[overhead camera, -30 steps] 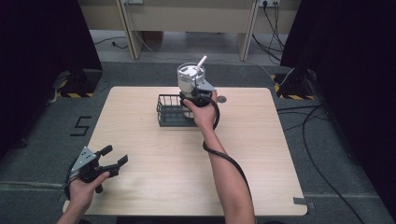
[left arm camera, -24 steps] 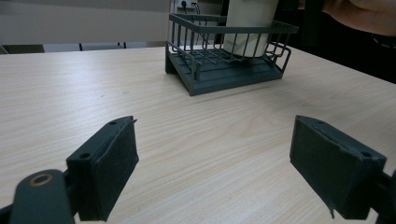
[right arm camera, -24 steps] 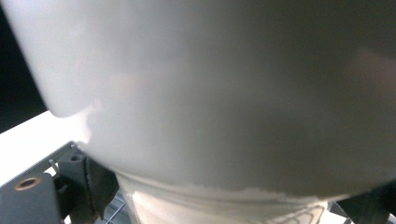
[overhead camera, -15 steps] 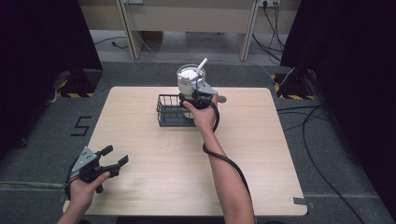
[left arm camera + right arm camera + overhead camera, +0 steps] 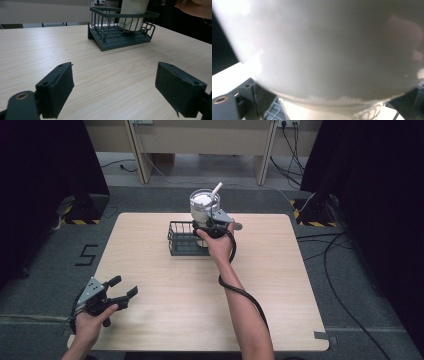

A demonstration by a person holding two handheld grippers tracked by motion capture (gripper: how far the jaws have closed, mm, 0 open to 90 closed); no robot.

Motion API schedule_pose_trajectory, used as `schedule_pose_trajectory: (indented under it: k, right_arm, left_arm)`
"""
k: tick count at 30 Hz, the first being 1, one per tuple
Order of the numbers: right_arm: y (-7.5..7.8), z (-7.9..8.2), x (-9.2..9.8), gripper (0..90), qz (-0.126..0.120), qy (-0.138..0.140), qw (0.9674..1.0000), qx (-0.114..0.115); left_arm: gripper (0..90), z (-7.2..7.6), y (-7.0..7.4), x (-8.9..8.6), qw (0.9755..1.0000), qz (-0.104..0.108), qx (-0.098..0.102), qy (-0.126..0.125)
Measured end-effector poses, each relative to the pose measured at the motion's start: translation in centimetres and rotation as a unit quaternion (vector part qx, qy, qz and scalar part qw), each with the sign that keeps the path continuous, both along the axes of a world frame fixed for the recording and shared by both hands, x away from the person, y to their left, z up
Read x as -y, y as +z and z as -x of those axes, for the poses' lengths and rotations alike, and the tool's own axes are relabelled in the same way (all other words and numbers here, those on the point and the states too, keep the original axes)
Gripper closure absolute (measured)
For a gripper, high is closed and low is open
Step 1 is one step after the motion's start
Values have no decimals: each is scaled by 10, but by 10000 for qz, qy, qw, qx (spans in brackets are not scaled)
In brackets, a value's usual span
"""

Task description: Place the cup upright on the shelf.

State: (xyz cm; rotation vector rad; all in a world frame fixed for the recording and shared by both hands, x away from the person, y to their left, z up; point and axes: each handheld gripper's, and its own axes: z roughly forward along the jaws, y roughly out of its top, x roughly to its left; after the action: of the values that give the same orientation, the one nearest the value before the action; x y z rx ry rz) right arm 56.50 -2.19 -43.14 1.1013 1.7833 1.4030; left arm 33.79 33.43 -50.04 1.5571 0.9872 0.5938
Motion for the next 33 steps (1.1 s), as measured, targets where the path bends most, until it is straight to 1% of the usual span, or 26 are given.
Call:
schedule_pose_trajectory:
  k: [7, 10, 22, 33]
  right_arm:
    - [2, 8, 4, 79, 13, 32, 10000, -4]
    - [4, 11, 6, 79, 78, 56, 9999, 35]
    - [8, 21, 14, 84, 50, 99, 9999, 17]
    - [12, 32, 22, 92, 36, 239, 9997, 7]
  left_arm:
    - [144, 0, 0, 0, 10000, 2, -3, 5]
    - [144, 0, 0, 0, 10000, -6, 8, -2]
    - [144, 0, 0, 1, 10000, -8, 0, -3]
    - [144, 0, 0, 1, 10000, -4, -8, -4]
